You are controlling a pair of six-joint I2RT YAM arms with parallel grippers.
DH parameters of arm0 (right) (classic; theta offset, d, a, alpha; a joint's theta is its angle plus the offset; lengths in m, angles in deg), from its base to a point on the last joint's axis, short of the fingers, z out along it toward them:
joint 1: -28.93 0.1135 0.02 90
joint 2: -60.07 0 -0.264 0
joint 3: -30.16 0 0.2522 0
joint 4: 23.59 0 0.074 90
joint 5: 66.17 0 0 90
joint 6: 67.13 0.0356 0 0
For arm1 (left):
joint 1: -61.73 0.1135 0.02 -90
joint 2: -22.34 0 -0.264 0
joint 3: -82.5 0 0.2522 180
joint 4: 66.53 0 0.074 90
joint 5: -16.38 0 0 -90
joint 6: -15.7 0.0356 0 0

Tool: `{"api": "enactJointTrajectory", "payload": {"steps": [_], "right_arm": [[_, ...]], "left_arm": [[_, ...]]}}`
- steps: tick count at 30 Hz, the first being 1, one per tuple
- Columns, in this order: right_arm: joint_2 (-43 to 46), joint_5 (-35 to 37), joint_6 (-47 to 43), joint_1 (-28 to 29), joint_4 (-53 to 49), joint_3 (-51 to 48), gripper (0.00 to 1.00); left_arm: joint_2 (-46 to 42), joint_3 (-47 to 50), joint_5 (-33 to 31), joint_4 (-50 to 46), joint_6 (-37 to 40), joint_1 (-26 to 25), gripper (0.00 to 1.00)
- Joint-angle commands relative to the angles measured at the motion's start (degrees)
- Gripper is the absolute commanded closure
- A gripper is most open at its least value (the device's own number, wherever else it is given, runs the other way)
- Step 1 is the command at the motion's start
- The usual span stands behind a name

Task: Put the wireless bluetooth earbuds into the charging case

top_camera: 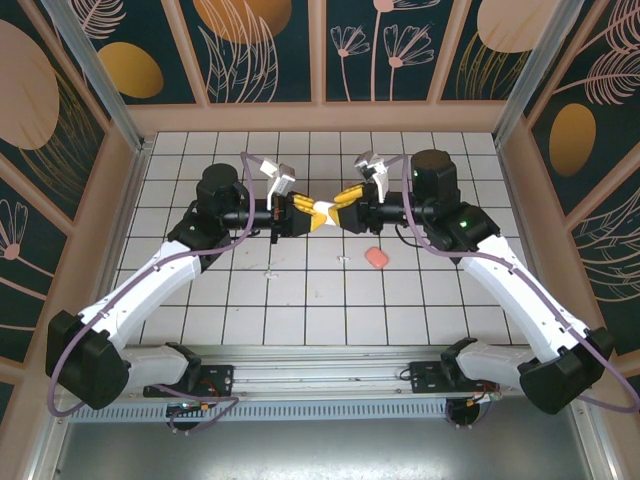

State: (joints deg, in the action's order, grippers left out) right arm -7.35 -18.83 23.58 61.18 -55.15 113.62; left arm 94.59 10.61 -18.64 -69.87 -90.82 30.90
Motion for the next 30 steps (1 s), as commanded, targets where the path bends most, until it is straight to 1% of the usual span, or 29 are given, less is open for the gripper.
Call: {"api": "enactJointTrajectory", "payload": {"steps": [1,5,11,15,20,26,28,30], "right_arm": [[-1.9,6.5,2.0,0.1,2.1,1.5,0.55],[-5.8,12.6,2.6,0.1,-1.9,3.6,0.54],[-8.7,15.3,4.4,0.1,-2.5,4.4,0.51],[-9.7,18.7,6.3,0.1,-2.2,4.6,0.5],[-9.2,20.4,9.0,0.1,-1.0,4.0,0.5],[-6.9,22.8,14.1,-0.6,-1.6,3.7,0.48],[-6.6,25.0,15.1,-2.3,-2.9,3.4,0.48],[-6.5,27.9,15.9,-2.5,-3.9,2.2,0.48]], "left_arm": [[-2.2,1.1,-3.0,-1.3,4.7,-0.3,1.0],[-2.7,1.6,-3.4,-2.1,6.6,-0.4,1.0],[-4.3,3.7,-4.7,-2.3,8.8,-0.4,1.0],[-5.4,5.6,-6.6,-1.5,9.2,-0.4,1.0],[-6.8,7.8,-11.4,-1.4,8.9,-0.4,1.0],[-9.2,12.6,-19.9,-0.9,7.6,-0.4,1.0],[-10.4,14.9,-22.8,-0.4,6.9,-0.4,1.0],[-11.7,17.1,-24.8,0.2,6.4,-0.4,1.0]]}}
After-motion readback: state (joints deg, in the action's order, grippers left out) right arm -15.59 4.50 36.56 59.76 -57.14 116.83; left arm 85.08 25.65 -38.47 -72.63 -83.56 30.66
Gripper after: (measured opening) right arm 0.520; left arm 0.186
